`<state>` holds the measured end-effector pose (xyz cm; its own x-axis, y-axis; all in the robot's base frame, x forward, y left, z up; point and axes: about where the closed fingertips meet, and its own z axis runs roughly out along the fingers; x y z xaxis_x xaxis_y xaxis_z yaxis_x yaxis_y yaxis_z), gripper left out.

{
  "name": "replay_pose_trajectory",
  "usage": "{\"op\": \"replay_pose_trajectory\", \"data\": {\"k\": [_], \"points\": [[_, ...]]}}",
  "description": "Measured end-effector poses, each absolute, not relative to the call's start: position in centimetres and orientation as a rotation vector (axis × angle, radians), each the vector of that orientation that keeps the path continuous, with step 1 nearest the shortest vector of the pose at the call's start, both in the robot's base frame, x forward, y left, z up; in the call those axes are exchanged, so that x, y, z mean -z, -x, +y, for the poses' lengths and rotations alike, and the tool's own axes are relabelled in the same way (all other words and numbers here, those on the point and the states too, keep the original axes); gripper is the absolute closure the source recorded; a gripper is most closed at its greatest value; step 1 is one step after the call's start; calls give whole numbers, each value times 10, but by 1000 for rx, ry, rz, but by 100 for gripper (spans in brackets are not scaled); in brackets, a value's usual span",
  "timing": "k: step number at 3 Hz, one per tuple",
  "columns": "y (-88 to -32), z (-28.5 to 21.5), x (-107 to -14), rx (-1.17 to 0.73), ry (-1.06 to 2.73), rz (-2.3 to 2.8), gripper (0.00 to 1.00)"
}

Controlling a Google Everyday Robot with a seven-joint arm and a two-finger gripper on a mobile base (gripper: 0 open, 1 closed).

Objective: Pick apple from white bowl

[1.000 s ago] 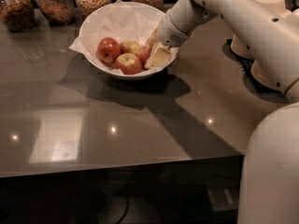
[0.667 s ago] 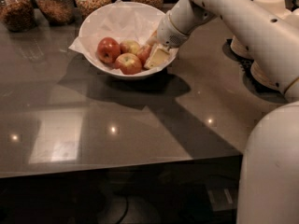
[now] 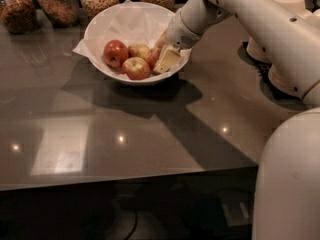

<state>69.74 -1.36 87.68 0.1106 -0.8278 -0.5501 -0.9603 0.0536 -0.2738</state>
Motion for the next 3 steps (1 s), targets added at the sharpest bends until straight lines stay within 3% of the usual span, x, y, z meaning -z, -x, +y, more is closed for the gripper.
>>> {"op": "replay_pose_trajectory", "data": {"k": [3], "points": [[-700, -25, -966, -129, 1777, 1610, 100]]}}
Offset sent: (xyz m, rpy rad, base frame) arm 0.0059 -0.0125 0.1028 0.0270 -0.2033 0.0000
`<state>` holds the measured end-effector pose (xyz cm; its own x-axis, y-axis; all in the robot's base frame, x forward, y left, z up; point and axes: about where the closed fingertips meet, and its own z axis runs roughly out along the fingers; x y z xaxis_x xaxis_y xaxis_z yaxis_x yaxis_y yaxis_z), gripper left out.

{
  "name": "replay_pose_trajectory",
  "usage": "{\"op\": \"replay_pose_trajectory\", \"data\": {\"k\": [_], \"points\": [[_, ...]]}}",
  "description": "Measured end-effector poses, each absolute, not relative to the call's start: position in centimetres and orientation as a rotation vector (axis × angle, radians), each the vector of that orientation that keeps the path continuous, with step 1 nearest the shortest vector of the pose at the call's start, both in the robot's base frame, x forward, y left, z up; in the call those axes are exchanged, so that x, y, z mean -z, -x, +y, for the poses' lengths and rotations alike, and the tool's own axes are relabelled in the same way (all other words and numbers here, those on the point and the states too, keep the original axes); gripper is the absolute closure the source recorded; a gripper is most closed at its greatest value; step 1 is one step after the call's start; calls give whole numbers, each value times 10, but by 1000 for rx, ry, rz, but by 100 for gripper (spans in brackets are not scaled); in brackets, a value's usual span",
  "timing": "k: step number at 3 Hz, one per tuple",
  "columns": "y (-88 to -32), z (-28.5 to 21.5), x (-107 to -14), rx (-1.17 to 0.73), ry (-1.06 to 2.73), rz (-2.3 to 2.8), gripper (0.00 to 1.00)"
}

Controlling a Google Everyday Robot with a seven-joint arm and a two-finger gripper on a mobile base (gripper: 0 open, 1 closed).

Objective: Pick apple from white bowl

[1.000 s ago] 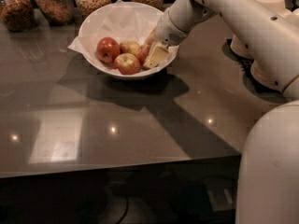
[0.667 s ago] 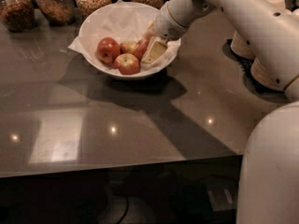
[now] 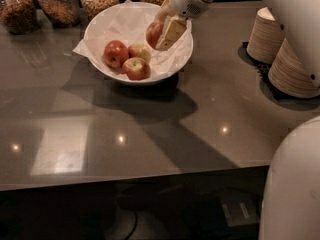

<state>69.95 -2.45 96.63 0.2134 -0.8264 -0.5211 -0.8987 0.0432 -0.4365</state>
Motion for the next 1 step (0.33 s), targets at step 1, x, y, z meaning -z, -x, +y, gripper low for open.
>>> {"op": "replay_pose_trajectory", "data": {"k": [1], "points": [[-693, -32, -998, -99, 1770, 1552, 100]]}}
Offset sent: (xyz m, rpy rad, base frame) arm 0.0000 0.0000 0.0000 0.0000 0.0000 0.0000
